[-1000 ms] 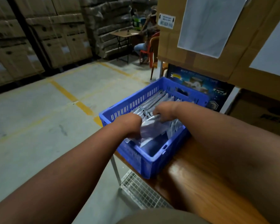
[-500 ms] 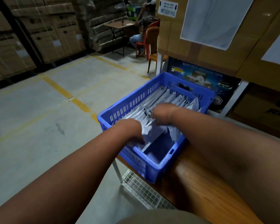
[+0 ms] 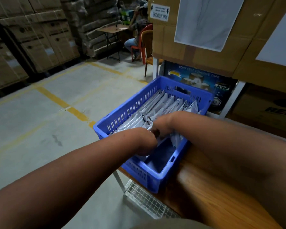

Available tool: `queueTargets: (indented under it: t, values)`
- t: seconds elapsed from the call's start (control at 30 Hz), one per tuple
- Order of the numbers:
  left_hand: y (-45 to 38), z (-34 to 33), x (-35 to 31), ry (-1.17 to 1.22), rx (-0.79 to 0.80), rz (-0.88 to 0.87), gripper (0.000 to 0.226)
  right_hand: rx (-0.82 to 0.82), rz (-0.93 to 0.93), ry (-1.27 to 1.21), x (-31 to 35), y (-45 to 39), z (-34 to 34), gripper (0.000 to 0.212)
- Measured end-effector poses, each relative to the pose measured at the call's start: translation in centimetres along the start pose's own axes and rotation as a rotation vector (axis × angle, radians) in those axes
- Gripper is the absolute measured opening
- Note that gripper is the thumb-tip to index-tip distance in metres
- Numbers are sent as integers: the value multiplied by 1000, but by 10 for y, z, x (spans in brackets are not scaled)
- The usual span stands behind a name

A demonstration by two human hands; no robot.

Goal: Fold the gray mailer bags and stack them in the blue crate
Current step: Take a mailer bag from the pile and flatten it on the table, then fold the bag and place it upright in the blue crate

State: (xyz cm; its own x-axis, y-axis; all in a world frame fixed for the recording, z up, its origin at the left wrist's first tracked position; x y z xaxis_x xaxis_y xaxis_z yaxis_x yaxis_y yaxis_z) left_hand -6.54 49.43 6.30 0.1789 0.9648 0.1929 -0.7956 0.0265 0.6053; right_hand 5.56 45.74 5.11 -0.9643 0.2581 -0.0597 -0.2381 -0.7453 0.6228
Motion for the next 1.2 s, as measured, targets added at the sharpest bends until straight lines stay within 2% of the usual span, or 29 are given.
queueTargets:
  t: [0.1, 0.2, 0.33, 0.43, 0.57, 0.67, 0.73, 0.87, 0.93, 1.03, 1.2]
  values:
    - [-4, -12, 8, 40, 105, 65, 28, 72, 8, -19, 0, -20, -23, 49]
    - [0, -24, 22, -92, 126, -9, 27, 86, 16, -6, -4, -37, -35, 50]
    - [-12, -45, 42, 48, 115, -82, 24, 47, 42, -20, -2, -42, -31, 49]
    - [-16, -45, 30, 39, 117, -86, 30, 38, 47, -31, -2, -50, -30, 53]
    - [-30, -51, 22, 221, 226, 69, 28, 103, 32, -19, 1, -53, -33, 55]
    - [-34, -59, 17, 211, 314, 57, 19, 181, 20, -67, 4, -55, -33, 51]
    - [-37, -63, 17, 159, 368, 37, 18, 172, -7, -122, 1, -61, -36, 53]
    - [-36, -53, 27, 135, 234, 1, 37, 23, 3, -74, -5, -67, -35, 45]
    - [-29, -50, 29, 85, 245, -49, 36, 33, 7, -103, 0, -60, -32, 39]
    - [-16, -33, 27, 31, 158, -127, 29, 27, -9, -99, 8, -44, -23, 30]
    - [-1, 2, 22, 48, -49, -202, 35, -57, -34, -189, -9, -12, -12, 41]
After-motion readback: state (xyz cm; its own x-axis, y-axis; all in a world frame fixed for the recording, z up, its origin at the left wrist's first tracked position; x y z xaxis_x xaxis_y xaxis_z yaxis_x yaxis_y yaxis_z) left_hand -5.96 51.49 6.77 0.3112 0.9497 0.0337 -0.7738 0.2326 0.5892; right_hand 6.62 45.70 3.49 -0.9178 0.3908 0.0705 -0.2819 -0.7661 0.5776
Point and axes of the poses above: each hand's wrist, its own y-axis away from the middle knuckle, its own z-axis out of the back of the hand, x = y × z, the point moved 4 cm from there along -y, towards the middle knuckle, and after that the axes turned 1 degree about z, right-handed, at the moved point
